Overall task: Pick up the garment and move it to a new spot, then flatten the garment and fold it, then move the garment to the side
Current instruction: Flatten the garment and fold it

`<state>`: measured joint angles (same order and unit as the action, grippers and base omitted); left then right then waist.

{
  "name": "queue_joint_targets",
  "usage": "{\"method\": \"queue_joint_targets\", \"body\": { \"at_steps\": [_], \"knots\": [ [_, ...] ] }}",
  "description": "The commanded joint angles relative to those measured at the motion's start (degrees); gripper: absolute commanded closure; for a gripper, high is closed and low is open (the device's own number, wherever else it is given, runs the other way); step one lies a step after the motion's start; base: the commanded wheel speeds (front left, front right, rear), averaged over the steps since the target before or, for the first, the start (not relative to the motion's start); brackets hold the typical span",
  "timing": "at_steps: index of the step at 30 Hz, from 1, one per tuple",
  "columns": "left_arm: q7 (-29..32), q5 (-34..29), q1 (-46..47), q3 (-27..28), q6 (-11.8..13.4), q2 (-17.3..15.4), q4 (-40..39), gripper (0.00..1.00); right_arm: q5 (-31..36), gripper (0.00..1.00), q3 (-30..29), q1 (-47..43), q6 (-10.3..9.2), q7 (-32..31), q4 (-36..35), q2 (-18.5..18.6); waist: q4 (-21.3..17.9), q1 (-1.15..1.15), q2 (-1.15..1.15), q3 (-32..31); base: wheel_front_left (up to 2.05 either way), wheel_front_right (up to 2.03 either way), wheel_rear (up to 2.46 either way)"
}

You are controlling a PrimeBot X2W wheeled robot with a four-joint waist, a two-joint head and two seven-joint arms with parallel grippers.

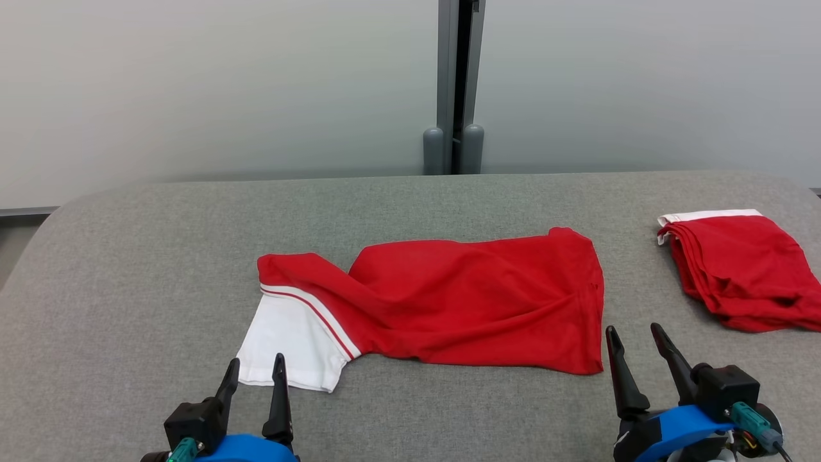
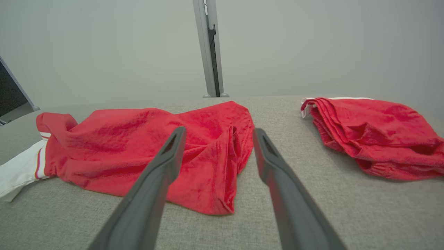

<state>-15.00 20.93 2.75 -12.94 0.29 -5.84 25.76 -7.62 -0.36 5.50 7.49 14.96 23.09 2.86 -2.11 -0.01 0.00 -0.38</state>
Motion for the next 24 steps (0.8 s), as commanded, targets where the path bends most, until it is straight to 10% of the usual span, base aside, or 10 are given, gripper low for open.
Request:
{"method": "queue_joint_targets", "body": {
  "at_steps": [1,24],
  "knots": [
    [-0.3,0.0,-0.1,0.2,0.3,-0.2,-0.2,0.00,0.0,0.00,0.2,-0.3,0.01,0.2,0.2,0.1,-0.1,0.01,0.00,0.0,0.00,0.00,0.00],
    [-0.2,0.4,0.9,-0.9,1.0,-0.8,-0.9,0.00,0.0,0.00,1.1,-0.2,0.01,0.3,0.8,0.1,0.4,0.01,0.00,0.2,0.00,0.00,0.00]
  ]
}}
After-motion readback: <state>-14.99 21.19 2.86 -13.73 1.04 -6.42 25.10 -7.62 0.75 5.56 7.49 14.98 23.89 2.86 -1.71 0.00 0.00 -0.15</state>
